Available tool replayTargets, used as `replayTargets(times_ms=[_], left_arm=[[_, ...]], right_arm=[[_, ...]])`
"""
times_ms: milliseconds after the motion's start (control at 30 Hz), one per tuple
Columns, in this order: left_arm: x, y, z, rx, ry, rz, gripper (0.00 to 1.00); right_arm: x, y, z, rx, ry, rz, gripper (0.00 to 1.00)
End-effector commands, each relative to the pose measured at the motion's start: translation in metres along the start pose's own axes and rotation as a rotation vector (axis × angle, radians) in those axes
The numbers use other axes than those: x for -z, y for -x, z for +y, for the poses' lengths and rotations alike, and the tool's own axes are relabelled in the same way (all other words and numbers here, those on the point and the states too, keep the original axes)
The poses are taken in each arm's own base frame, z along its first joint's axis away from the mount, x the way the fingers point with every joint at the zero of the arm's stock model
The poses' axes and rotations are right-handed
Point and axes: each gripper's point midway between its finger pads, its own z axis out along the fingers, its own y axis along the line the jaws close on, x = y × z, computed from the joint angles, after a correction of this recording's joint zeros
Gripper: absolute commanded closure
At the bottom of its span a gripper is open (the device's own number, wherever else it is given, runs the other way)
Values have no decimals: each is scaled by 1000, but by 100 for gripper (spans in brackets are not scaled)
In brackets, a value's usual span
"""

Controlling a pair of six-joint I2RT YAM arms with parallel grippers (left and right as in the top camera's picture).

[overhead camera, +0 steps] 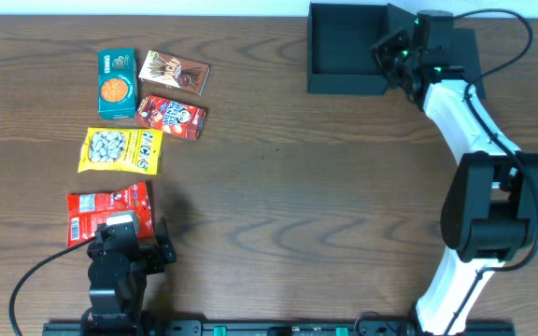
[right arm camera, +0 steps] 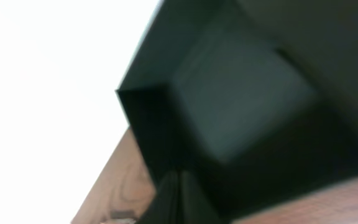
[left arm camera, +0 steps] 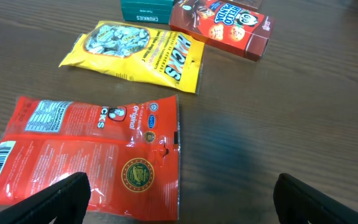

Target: Pack container

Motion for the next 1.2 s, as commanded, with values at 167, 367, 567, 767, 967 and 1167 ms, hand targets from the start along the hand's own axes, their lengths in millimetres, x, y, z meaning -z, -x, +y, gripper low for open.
replayTargets(times_ms=[167,367,567,767,967,1167], left_arm=[[-1,-2,2,9,7,2,5],[-1,-2,2,9,7,2,5],[-1,-2,2,9,7,2,5],[-1,-2,2,9,7,2,5],[-1,-2,2,9,7,2,5],[-1,-2,2,9,7,2,5]], right_arm=[[-20,-14,-14,20,-38,31,98],[-37,-28,-36,2,-71,93,99],[-37,-26,-49,-10,-106,103,99],[-33,-32,-50,-36,-84,174,99],[-22,-40,-69,-33,-181,238,99],[-7,-44,-75,51,-248,304,99]])
